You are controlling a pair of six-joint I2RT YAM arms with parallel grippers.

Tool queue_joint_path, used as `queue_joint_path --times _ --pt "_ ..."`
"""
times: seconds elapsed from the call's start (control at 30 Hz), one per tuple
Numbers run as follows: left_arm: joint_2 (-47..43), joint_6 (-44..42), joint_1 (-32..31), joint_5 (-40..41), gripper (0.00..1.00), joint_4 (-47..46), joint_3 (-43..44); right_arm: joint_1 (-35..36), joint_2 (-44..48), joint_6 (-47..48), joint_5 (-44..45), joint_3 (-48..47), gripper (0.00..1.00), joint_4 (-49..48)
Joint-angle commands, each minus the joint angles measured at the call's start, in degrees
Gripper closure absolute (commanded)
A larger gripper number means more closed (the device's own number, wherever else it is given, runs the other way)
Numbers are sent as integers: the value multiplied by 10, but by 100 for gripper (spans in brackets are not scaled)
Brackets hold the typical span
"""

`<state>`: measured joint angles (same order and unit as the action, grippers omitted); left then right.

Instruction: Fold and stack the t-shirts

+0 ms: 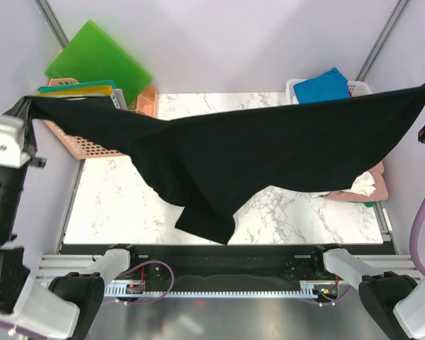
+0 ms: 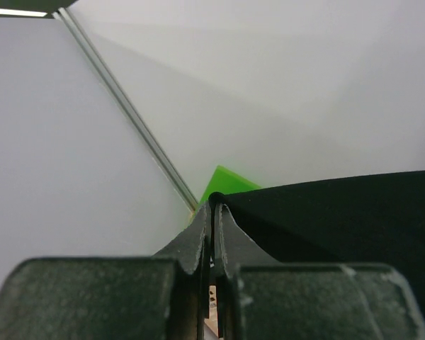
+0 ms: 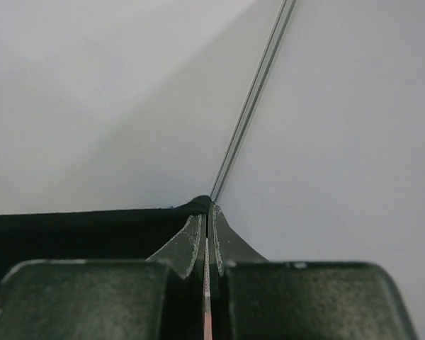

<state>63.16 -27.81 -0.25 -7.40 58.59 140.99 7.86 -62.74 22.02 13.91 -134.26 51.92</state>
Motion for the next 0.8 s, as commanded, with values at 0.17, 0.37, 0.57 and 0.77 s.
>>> queue_joint_path --times 0.17,0.37,0.57,0.77 --pt "-73 -71 2 149 98 0 -5 14 118 59 120 140 100 -23" --pt "-100 -91 2 178 98 14 -38 35 146 76 181 215 100 -39" --pt "-77 -51 1 138 98 4 -143 43 124 63 163 292 100 -68" --pt "-45 0 2 76 98 -65 -256 42 77 13 59 347 100 -80"
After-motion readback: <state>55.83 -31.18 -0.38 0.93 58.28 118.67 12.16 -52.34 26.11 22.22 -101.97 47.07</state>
